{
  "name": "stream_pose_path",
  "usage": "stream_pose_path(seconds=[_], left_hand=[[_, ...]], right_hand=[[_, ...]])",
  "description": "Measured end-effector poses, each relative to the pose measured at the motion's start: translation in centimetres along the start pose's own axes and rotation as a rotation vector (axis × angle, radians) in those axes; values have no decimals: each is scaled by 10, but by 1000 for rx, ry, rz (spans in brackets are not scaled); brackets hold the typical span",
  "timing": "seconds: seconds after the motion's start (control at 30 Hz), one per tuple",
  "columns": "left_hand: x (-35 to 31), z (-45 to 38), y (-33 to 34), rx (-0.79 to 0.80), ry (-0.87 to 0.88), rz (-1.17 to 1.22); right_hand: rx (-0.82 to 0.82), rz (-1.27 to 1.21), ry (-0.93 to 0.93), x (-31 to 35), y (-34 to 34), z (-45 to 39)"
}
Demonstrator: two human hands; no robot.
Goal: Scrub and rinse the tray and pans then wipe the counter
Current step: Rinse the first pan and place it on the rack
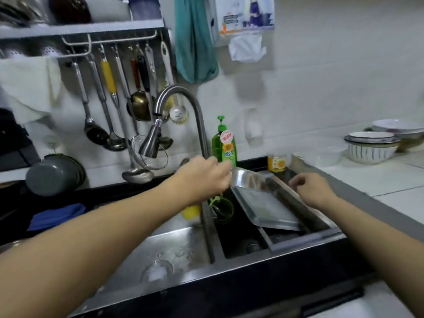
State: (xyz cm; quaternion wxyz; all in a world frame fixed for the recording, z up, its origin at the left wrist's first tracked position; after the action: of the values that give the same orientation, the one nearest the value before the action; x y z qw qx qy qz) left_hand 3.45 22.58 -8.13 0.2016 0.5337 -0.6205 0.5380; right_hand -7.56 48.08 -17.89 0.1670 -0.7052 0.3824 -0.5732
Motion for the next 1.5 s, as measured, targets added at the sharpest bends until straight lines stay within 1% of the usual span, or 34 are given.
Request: stream_pose_path(seconds=[0.07, 0.17, 0.3, 0.4, 0.5, 0.6, 0.67, 0.7, 0.73, 0.8, 0.83, 0.87, 0.93, 1.0, 1.07, 1.13, 1.17, 1.2, 1.23, 1.3, 1.33, 1.37, 1.4, 1.47, 1.5], left_hand=[[-34, -32, 15, -62, 108, -43], [-78, -57, 37, -87, 234, -81], [-115, -75, 65, -92, 255, -37], [-127, -74, 81, -107, 258, 27], [-128, -61, 101, -49, 298, 126], [-127, -35, 115, 104, 328, 251], [-123, -12, 115, 180, 284, 324], [-119, -2, 114, 179, 208, 367], [-113, 9, 113, 168, 84, 425], [-97, 37, 114, 210, -238, 576], [-90, 55, 117, 267, -409, 653], [-85, 79, 123, 358, -586, 732], [-76, 132, 129, 512, -900, 826], [-62, 184, 126, 591, -1128, 837], [-45, 233, 121, 618, -1345, 819], [-30, 276, 114, 592, -1544, 823], [-25, 290, 112, 575, -1576, 822], [-25, 300, 109, 594, -1564, 834], [-29, 303, 106, 662, -1517, 851], [-49, 308, 103, 855, -1404, 961], [-55, 310, 102, 887, -1393, 1020], [-54, 312, 101, 855, -1411, 1053], [-50, 311, 102, 778, -1452, 1061], [-45, 305, 106, 650, -1586, 1101], [-48, 296, 109, 562, -1688, 1210]], right_hand=[[-16, 7, 65, -21, -16, 2], [-4, 20, 99, -39, -20, 6], [1, 22, 91, -51, -22, 9], [24, 9, 89, -58, -14, 8], [56, -27, 91, -63, -5, 6], [75, -59, 102, -58, 3, 5], [92, -70, 116, -52, 14, 3], [92, -74, 121, -47, 18, 3], [94, -87, 118, -40, 22, 2], [119, -129, 117, -19, 35, 1], [124, -158, 115, -5, 40, 1], [128, -189, 102, 9, 47, 2], [153, -250, 66, 45, 64, 8], [217, -271, 11, 90, 88, 20], [277, -192, -64, 145, 115, 41], [239, -145, -146, 194, 141, 68], [232, -140, -187, 213, 160, 81], [263, -113, -236, 228, 184, 97], [391, -59, -270, 236, 212, 116], [794, 163, -357, 235, 269, 155], [914, 260, -411, 229, 282, 169], [920, 277, -442, 227, 280, 172], [845, 237, -451, 224, 272, 164], [633, 74, -365, 207, 236, 134], [502, 18, -300, 191, 212, 116]])
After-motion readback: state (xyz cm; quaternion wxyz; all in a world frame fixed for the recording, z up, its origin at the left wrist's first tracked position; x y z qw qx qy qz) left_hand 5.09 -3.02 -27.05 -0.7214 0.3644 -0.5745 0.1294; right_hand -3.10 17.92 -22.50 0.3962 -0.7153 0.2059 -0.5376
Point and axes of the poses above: each hand's wrist, its own z-axis away from the middle knuckle, its own y-axis out of the palm, x = y × z, the point moved 8 cm from there along -z, towards the middle knuckle, and after that the axes turned 4 degrees about -x, right-handed, at the moved point
